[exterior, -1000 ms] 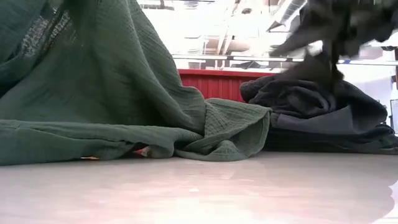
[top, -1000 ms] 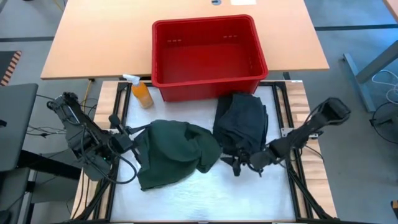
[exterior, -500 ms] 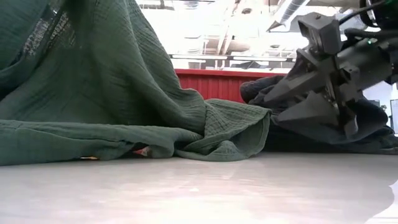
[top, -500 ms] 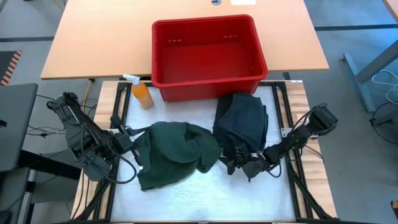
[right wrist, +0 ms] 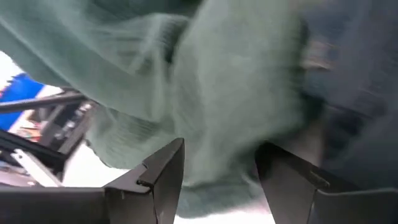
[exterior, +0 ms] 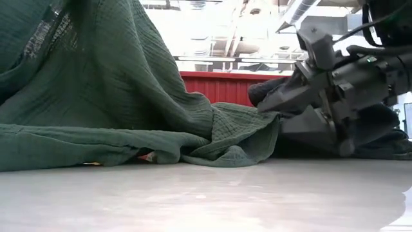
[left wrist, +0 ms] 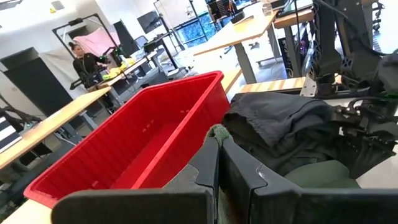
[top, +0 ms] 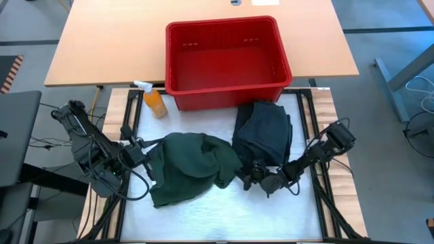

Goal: Fold Laundry from Bin
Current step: Fold the green button down shirt

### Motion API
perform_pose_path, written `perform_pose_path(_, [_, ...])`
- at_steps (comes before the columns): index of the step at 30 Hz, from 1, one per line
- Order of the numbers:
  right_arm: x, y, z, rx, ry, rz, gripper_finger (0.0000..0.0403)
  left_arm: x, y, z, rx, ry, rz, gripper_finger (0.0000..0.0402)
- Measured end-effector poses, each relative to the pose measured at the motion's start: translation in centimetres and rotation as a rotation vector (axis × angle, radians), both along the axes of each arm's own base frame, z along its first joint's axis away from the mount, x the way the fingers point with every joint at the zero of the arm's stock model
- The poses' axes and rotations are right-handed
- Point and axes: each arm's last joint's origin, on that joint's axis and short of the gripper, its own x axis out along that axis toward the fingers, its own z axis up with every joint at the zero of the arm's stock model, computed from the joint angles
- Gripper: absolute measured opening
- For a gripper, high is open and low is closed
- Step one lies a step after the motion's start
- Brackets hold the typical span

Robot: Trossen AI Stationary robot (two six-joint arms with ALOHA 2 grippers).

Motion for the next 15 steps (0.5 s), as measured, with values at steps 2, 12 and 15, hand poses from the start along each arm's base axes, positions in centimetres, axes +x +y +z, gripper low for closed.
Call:
perform_pose_path(2, [0.3,0.0,0.3,-0.020,-0.038,0.011,0.0222,0.0,0.0,0.0,0.000,0.000,0.000,0.0000])
perform_pose_path(12, [0.3,0.6,0.0,-0.024,0.005,0.037,0.0193,0.0,0.0,0.0,-0.001,0.000,0.001,0.0000])
perform_pose_path(15, [0.6,1.0,0.2,-0.040,0.026,0.029,0.0176,0.0,0.0,0.0,-0.003,-0.002,0.002,0.0000])
